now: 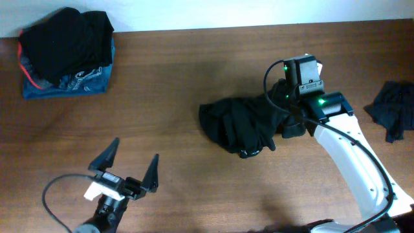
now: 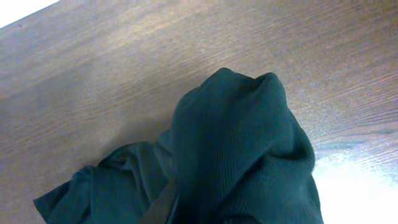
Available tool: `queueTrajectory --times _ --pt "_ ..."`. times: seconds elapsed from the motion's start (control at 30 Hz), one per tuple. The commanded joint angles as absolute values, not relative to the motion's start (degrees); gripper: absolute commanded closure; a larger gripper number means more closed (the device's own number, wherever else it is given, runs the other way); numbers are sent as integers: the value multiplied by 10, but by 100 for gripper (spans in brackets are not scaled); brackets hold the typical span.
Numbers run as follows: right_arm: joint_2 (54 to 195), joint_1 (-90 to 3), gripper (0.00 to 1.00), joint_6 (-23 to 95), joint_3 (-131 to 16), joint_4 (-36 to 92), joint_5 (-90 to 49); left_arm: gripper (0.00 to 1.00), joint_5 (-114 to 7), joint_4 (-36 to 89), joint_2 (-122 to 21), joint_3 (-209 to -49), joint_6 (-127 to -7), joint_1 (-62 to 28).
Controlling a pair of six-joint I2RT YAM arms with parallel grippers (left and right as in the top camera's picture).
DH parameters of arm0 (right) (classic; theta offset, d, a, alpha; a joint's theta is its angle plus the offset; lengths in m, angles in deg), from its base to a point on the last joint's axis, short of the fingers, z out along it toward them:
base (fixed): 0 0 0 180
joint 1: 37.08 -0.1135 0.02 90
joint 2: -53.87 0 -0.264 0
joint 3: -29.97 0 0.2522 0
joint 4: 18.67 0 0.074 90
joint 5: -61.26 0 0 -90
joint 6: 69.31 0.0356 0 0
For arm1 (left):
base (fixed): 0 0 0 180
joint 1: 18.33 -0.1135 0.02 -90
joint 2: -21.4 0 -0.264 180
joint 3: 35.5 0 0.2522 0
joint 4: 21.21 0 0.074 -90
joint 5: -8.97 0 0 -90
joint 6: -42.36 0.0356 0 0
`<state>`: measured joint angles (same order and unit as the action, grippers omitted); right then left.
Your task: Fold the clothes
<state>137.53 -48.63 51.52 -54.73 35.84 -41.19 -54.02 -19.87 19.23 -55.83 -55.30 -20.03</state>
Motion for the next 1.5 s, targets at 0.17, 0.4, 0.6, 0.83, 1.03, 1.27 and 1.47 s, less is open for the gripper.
queueTrajectory --times 0.17,0.4,0.6,0.83,1.03,1.27,1.47 --pt "1375 -483 82 509 -555 362 -425 1 -442 -215 175 -617 -454 -202" --pt "1375 -483 77 509 -555 358 -425 1 -409 15 11 -841 -396 -202" --pt "1375 -464 35 509 -555 365 -420 1 -277 179 -162 -966 -341 -202" --pt "1375 -398 1 509 -555 368 -384 1 -342 160 -272 -967 -386 -112" --pt "1375 -366 1 509 -555 378 -383 1 -703 194 -356 -992 -404 136" --pt "1375 -332 1 509 -555 379 -382 1 -836 190 -513 -1031 -405 303" --pt "1375 -271 1 509 -555 384 -372 1 -908 191 -691 -1173 -348 385"
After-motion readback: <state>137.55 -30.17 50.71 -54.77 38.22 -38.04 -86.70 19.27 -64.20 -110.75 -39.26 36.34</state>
